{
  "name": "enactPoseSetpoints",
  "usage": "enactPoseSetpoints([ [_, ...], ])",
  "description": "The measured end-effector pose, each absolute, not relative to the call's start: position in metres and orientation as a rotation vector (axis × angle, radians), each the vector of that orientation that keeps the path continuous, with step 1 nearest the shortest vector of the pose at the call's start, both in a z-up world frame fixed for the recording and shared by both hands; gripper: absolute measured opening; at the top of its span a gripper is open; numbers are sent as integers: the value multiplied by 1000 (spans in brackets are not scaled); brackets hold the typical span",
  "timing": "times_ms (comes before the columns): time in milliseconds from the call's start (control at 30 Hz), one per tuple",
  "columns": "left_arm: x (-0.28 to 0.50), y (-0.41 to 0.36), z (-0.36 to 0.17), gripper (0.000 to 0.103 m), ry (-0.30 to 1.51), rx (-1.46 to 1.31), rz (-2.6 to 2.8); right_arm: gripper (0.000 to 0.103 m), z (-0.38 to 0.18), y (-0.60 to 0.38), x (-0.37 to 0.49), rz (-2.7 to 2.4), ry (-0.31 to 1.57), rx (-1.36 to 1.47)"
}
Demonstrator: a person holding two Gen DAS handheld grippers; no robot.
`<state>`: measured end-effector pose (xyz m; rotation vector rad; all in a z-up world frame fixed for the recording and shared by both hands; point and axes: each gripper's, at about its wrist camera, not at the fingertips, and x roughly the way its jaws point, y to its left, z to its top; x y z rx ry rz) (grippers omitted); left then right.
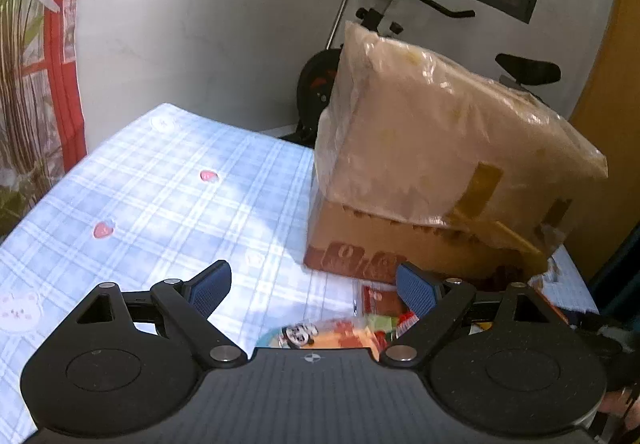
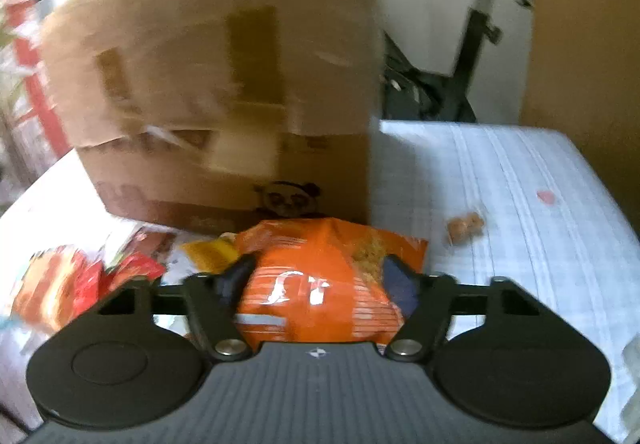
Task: Organize snacks
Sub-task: 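Grasp the wrapped bread pack with the left tool while the right grasps the orange chip bag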
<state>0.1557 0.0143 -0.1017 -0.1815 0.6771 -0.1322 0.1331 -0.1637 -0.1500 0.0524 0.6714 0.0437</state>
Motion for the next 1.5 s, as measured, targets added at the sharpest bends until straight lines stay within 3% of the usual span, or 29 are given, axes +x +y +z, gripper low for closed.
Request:
enactPoseSetpoints([
  [100,153,12,-109,91,700,-177,-139,58,-144,-157,125,57,647,31],
  [433,148,5,-126,91,758,-172,-174,58,-113,-151,98,69,522,116],
  [667,148,-1,-139,91,805,-161,-191,59,-126,-130,78,93,560,46],
  [800,148,-2,-147,91,826,-157,-193,62,-135,-121,69,86,557,-20],
  [900,150,-2,-150,91,837,-162,-193,77,-136,-117,72,75,577,-54],
  [1033,151,-1,-153,91,844,-164,-193,85,-140,-122,75,52,591,-39],
  [1233,153,-1,-161,91,871,-174,-195,91,-142,-133,77,33,616,39],
  [1500,154,-4,-167,91,891,-177,-209,92,-143,-139,78,20,632,95],
])
